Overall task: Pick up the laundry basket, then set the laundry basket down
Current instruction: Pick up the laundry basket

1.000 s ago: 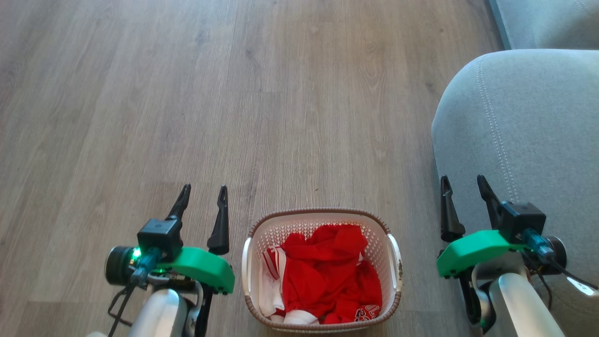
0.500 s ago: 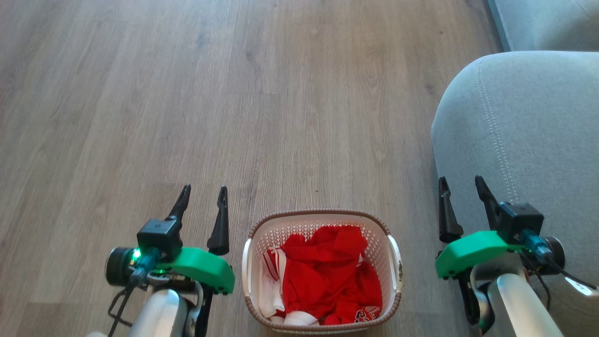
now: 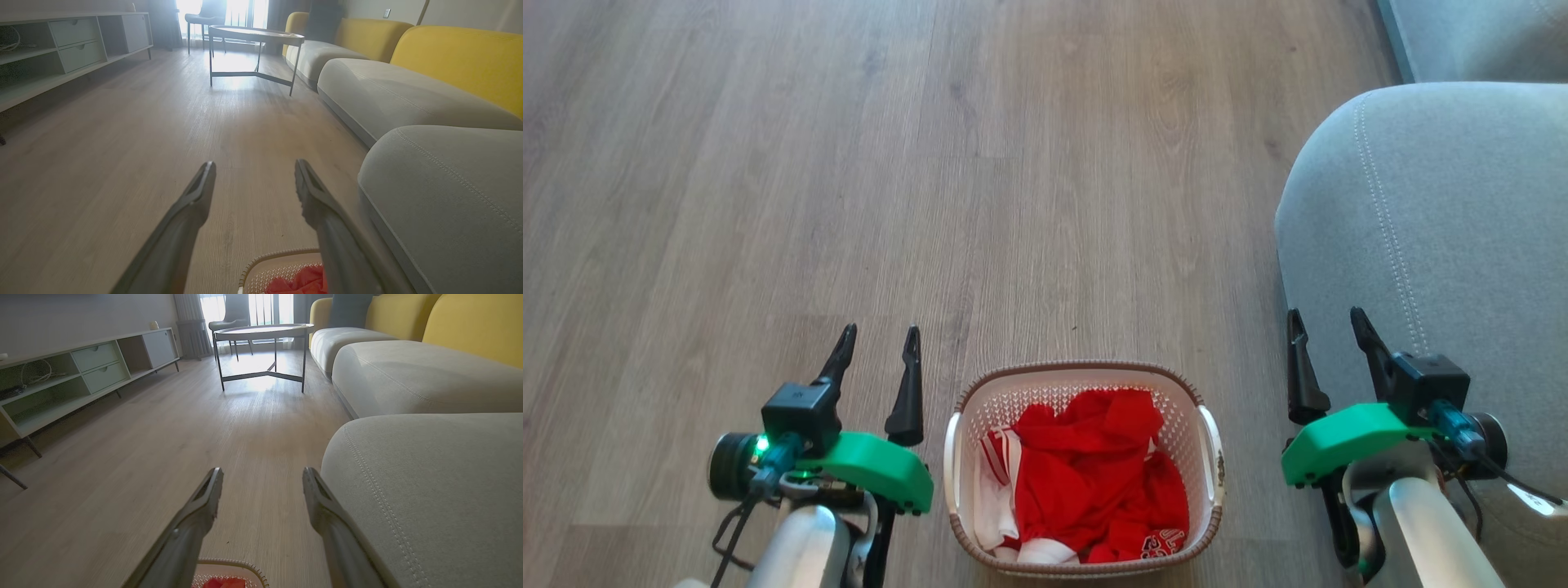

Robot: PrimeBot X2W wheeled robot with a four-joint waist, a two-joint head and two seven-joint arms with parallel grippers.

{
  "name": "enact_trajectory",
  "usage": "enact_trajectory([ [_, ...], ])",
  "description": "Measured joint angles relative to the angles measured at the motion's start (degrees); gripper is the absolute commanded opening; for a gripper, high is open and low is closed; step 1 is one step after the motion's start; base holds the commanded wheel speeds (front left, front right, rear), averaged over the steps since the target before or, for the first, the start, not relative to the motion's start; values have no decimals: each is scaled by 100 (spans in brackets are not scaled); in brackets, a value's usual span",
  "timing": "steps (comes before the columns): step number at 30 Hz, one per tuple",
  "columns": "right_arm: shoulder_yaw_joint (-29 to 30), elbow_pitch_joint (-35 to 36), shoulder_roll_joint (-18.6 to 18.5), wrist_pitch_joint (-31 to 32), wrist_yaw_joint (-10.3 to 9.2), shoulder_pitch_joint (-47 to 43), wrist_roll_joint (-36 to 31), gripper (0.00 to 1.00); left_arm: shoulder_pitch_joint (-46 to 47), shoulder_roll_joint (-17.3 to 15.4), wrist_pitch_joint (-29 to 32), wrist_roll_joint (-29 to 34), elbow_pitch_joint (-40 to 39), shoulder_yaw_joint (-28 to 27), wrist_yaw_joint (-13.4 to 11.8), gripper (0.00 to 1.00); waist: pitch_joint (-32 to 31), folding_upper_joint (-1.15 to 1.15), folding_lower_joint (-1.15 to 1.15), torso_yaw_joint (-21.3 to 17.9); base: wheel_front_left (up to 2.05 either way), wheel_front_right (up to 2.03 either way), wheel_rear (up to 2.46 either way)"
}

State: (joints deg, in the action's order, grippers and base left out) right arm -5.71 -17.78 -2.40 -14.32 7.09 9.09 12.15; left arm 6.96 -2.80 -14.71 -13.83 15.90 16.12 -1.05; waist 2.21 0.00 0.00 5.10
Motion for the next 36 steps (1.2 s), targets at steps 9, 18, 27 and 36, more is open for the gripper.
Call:
enact_trajectory([
  [9, -14, -186, 0, 0, 0, 66, 100, 100, 12, 0, 0, -59, 193, 0, -8, 100, 210, 0, 0, -51, 0, 0, 0],
  [18, -76, -1068, -3, 0, 0, 764, -264, 100, 483, 5, 0, -296, 781, 163, -7, 100, 894, 0, 0, -96, 0, 0, 0],
  [27, -225, -2512, -27, 97, 0, 1718, -371, 100, 1404, 33, 0, -560, 1908, 532, 111, 100, 1814, 0, 1, -69, 0, 0, 0],
  [36, -427, -3505, -65, 403, 0, 2591, -320, 100, 2492, 75, 1, -891, 3163, 1155, 263, 100, 2734, 0, 0, 38, 0, 0, 0],
])
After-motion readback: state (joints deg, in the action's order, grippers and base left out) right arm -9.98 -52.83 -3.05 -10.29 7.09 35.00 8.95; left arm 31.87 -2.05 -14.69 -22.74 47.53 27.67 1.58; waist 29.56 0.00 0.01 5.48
